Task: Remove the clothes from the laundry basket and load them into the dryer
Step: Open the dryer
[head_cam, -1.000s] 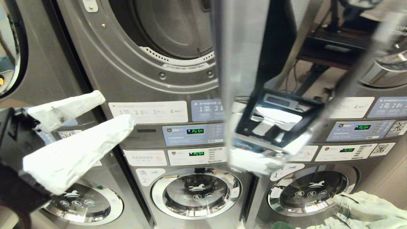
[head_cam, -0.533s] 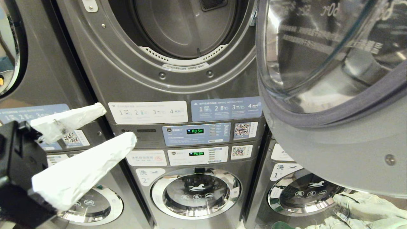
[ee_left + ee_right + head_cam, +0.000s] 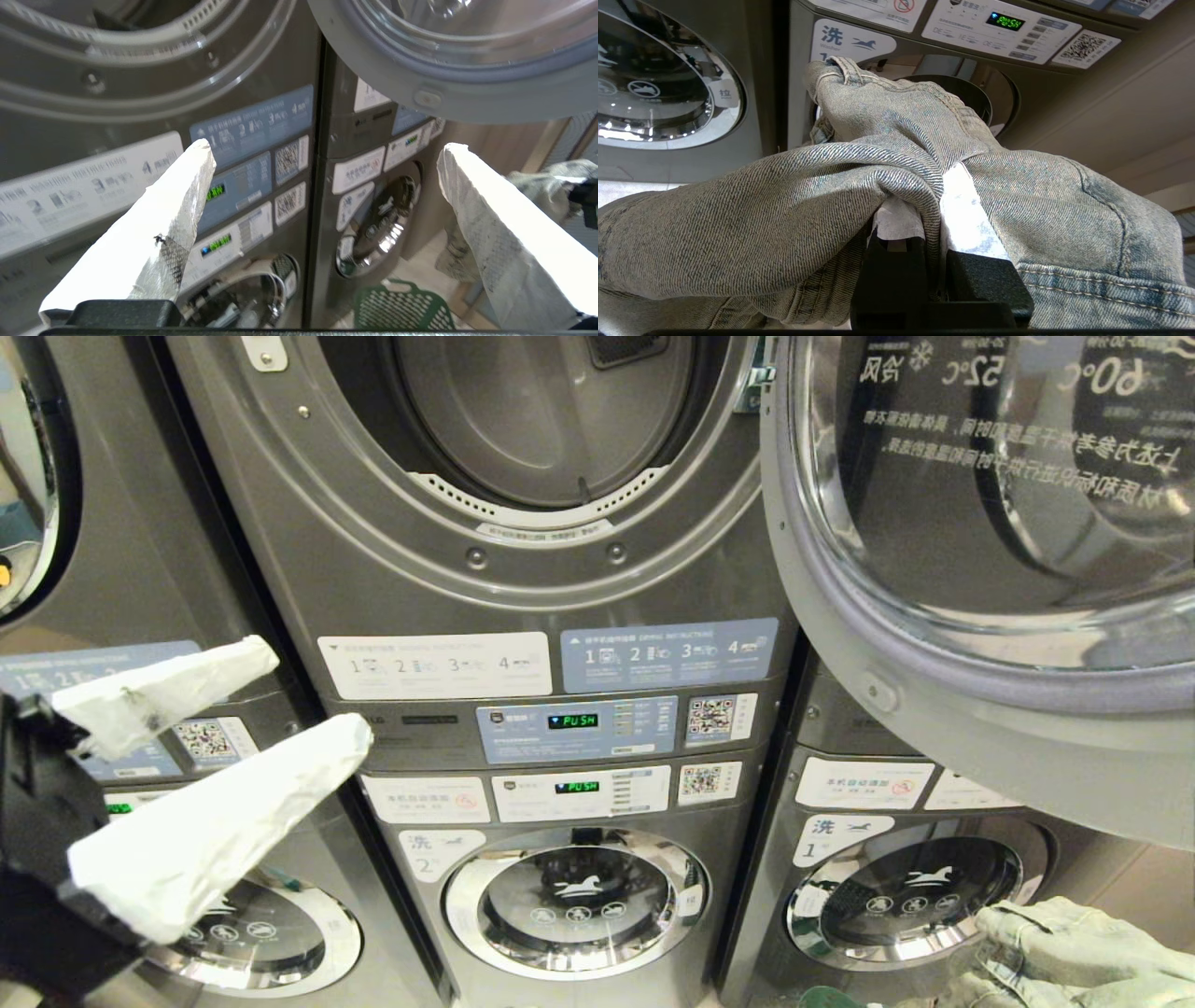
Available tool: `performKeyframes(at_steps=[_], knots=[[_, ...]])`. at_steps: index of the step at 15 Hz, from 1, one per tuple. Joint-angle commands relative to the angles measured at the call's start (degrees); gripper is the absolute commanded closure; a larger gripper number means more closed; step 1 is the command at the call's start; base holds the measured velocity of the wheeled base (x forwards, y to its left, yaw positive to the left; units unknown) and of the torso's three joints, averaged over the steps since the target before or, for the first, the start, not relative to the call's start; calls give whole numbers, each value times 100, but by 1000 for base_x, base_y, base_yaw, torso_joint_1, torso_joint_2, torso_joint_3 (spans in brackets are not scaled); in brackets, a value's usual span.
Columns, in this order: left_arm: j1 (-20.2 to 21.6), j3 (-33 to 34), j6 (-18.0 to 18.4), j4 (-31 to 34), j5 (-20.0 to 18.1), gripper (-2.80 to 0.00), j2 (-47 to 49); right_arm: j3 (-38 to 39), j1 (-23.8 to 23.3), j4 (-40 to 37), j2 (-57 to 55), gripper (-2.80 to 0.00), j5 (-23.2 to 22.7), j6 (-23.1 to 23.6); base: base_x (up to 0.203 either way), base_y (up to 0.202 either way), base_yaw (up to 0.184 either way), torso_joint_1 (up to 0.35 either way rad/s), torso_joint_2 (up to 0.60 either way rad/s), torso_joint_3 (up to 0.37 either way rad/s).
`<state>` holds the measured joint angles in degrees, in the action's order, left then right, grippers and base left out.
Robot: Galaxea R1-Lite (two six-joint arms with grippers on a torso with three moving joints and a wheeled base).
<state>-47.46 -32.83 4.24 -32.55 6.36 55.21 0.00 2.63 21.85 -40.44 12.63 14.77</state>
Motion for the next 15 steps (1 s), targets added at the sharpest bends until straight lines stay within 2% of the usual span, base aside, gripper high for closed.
performKeyframes(at_steps=[1,4,6,7,9,11,13,15], knots=[[-4,-213,103,-27,12,-280,86,-8,24,42,-8,0,-73,66,0,0,0,0,0,0],[-3,-1372,310,103,99,-280,530,-622,67,-170,-70,0,-1081,438,0,0,0,0,0,0],[3,-2237,342,480,424,-280,970,-1323,70,-491,-529,0,-1345,360,0,0,0,0,0,0],[10,-2407,350,603,677,-280,1124,-1686,71,-546,-903,0,-1398,220,0,0,0,0,0,0],[29,-2060,350,709,1085,-280,992,-2441,82,-580,-1636,0,-1451,21,0,0,0,0,0,0],[67,-1213,302,973,1394,-280,331,-3064,147,-321,-2221,0,-1472,-24,0,0,0,0,0,0],[109,-685,262,1399,1526,-280,-515,-3308,473,9,-2451,0,-1430,3,0,0,0,0,0,0],[274,-416,239,2042,1581,-280,-1210,-3156,601,21,-2393,0,-1413,84,0,0,0,3,-14,-1]])
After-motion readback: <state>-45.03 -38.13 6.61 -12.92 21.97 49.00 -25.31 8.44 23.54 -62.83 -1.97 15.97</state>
